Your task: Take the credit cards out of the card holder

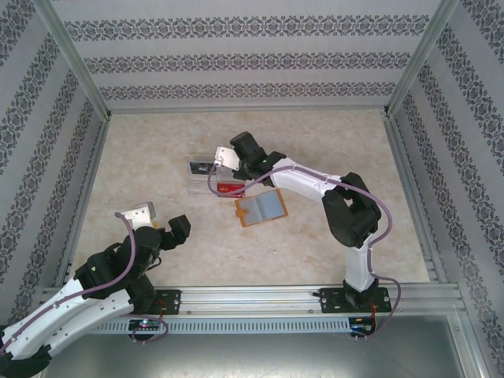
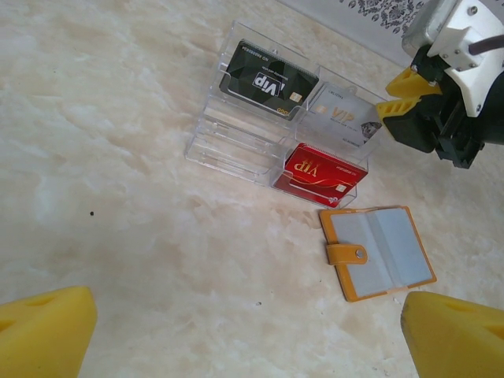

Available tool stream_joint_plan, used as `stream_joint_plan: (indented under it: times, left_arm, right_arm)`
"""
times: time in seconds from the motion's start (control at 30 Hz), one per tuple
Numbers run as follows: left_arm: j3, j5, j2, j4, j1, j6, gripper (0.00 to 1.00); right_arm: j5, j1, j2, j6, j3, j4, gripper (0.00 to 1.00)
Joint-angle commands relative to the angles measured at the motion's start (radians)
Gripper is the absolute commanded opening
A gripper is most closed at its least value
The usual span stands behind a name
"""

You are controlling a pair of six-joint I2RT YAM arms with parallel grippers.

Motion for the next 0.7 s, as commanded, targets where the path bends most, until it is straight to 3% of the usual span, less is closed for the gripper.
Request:
stream_joint_plan:
  times: [0.0,0.33,0.63,0.67]
  left_arm:
    - [-0.008,-0.013,-0.009,-0.021,0.013,0.020,1.00]
    - [-0.005,-0.013,0.010,0.003,0.013,0.037,1.00]
    - [0.019,-0.031,0.108,0.037,0.013,0.048,1.00]
    - [0.025,-0.043,0.126,0.040,0.013,0.049,1.00]
  right_arm:
    - [0.038,-0.003,0.020,0.036,0.022,0.016,0.30]
    - [-0.030,-0.004,-0.178,0.200,-0.123,0.105,0.35]
    - [-0.061,-0.040,-0.544,0.573,-0.446,0.273,0.44]
    - [-0.073,-0.053,-0.598,0.623,-0.504,0.304,0.50]
